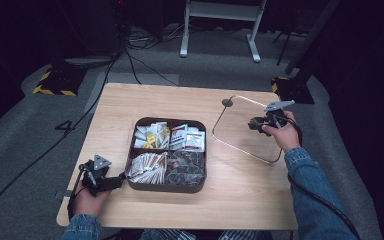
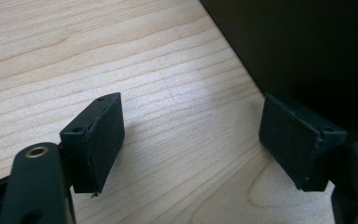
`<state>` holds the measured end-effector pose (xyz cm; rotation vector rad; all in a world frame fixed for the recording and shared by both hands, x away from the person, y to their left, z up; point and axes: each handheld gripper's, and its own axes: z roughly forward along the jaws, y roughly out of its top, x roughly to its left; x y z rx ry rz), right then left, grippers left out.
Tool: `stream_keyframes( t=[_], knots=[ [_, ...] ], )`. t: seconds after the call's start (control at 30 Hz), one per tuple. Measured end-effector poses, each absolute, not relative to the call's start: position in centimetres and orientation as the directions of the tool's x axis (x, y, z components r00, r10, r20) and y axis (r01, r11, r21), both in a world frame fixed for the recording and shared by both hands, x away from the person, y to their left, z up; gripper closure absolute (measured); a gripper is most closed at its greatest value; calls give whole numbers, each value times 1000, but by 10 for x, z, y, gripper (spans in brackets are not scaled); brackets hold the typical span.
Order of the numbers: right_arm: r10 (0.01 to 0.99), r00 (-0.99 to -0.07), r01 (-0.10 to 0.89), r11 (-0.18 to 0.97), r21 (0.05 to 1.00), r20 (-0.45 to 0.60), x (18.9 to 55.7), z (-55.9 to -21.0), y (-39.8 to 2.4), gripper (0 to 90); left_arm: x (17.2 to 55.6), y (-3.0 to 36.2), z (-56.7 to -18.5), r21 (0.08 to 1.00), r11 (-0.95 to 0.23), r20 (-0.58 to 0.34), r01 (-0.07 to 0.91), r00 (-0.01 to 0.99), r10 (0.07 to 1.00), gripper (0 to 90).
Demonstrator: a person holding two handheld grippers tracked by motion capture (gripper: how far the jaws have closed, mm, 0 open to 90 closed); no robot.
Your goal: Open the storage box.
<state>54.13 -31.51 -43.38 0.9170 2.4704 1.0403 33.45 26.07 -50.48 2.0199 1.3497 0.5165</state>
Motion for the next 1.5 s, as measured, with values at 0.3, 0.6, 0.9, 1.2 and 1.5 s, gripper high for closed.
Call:
stream_keyframes(
  t=[0.3, 0.6, 0.9, 1.2, 1.5],
  knots=[
    [671, -741, 469, 530, 706, -12, 542, -453, -313, 585, 334, 261, -505, 700, -262, -29, 665, 393, 919, 227],
    [673, -739, 482, 528, 699, 1, 541, -466, -311, 585, 335, 261, -505, 700, -262, -30, 665, 393, 919, 228],
    [672, -741, 495, 529, 690, 16, 540, -476, -307, 584, 335, 260, -505, 698, -267, -28, 664, 398, 917, 215],
    [672, -741, 499, 532, 684, 18, 539, -484, -304, 582, 335, 260, -505, 696, -271, -28, 665, 402, 915, 204],
    [692, -722, 482, 516, 708, -13, 534, -484, -302, 482, 335, 260, -505, 696, -272, -28, 665, 404, 915, 201]
  ],
)
